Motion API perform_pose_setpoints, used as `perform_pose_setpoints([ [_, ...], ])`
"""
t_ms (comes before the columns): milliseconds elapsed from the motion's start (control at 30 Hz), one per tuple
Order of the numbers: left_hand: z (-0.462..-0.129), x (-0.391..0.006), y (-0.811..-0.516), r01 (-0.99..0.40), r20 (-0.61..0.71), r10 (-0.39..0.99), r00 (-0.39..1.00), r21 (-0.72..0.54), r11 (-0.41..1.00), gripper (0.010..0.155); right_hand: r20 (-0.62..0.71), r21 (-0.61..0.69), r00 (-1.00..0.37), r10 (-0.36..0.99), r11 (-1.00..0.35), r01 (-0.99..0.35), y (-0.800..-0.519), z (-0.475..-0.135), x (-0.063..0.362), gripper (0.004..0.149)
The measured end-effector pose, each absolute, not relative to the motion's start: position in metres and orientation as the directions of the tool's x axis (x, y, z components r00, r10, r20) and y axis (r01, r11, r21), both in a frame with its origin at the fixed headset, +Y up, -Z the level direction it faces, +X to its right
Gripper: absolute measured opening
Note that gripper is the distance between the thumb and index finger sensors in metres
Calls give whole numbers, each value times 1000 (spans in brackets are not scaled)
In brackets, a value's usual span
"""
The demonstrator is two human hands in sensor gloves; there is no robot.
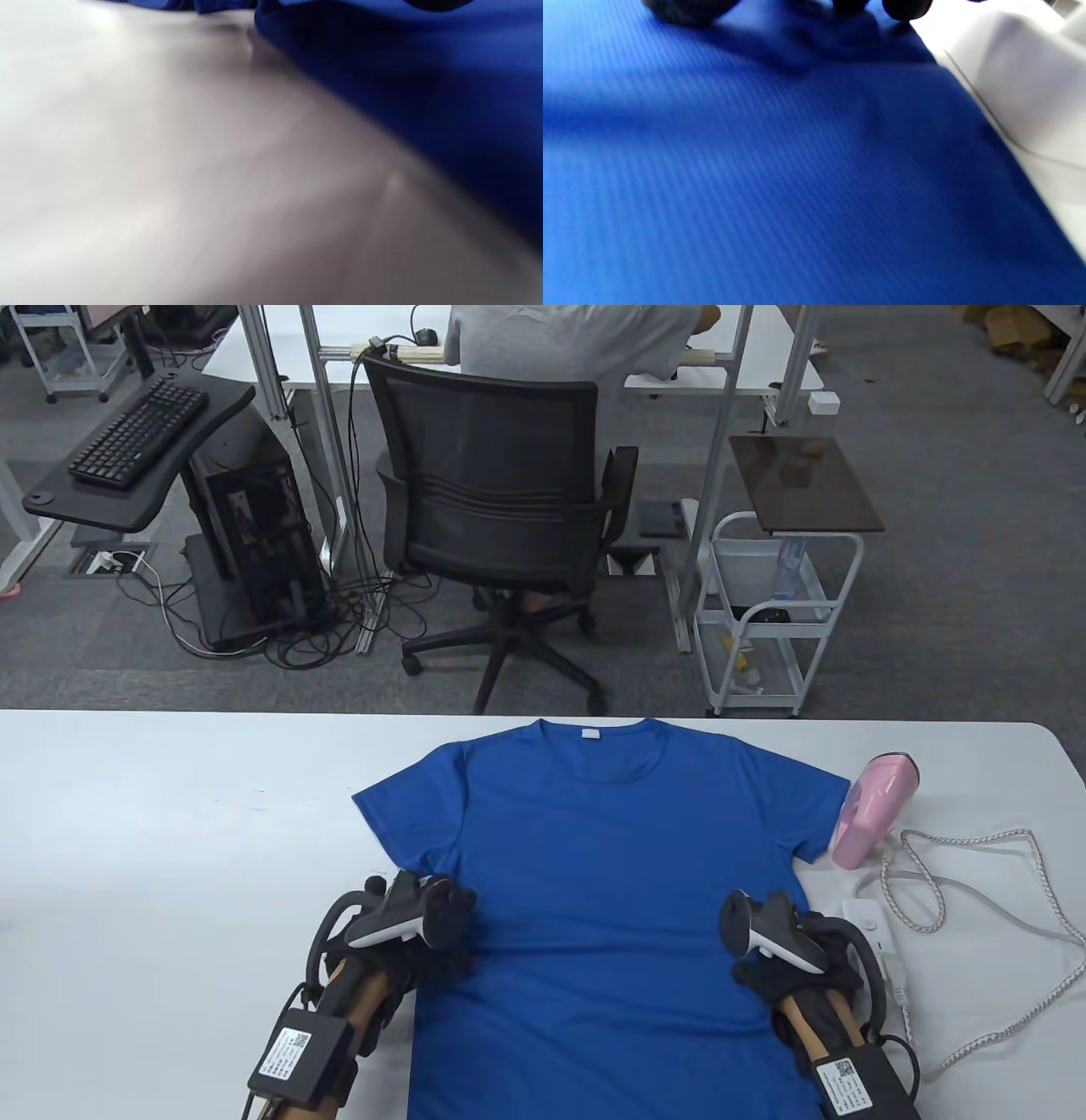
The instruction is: Iron t-shirt with electric iron on table
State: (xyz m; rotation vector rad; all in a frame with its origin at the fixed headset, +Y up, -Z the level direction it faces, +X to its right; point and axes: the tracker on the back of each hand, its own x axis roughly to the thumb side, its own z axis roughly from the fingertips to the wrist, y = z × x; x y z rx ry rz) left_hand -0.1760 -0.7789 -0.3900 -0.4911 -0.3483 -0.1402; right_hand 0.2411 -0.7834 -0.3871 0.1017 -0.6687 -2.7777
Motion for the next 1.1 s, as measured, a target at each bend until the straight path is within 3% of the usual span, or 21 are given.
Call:
perform_pose_setpoints([
  [100,-386,-181,-789,228,359,-51,932,-472,852,87,-37,462,-967,-252,-862,207,-783,-389,246,82],
  [367,-398,-167,-793,211,326,-27,945,-545,812,95,-75,478,-952,-298,-848,228,-783,-394,253,83],
  [467,-395,-170,-794,206,334,-19,942,-536,819,94,-32,412,-944,-329,-865,287,-779,-390,248,81],
  [567,-388,-177,-794,224,368,-26,929,-505,834,91,12,350,-961,-276,-899,262,-776,-385,238,79],
  [667,-380,-186,-792,194,349,-10,937,-497,846,89,62,411,-973,-221,-883,227,-779,-380,228,82],
  [767,-370,-196,-793,207,338,-20,941,-528,824,88,36,461,-964,-263,-852,249,-783,-382,229,85],
  [833,-366,-202,-795,216,345,-24,938,-529,821,87,21,460,-977,-212,-866,198,-783,-382,230,86],
  [933,-366,-210,-803,189,354,14,935,-533,825,86,24,357,-985,-169,-919,167,-773,-383,234,85],
  [1100,-368,-216,-805,156,340,53,939,-558,815,87,-182,7,-973,144,-989,-148,-724,-390,266,75],
])
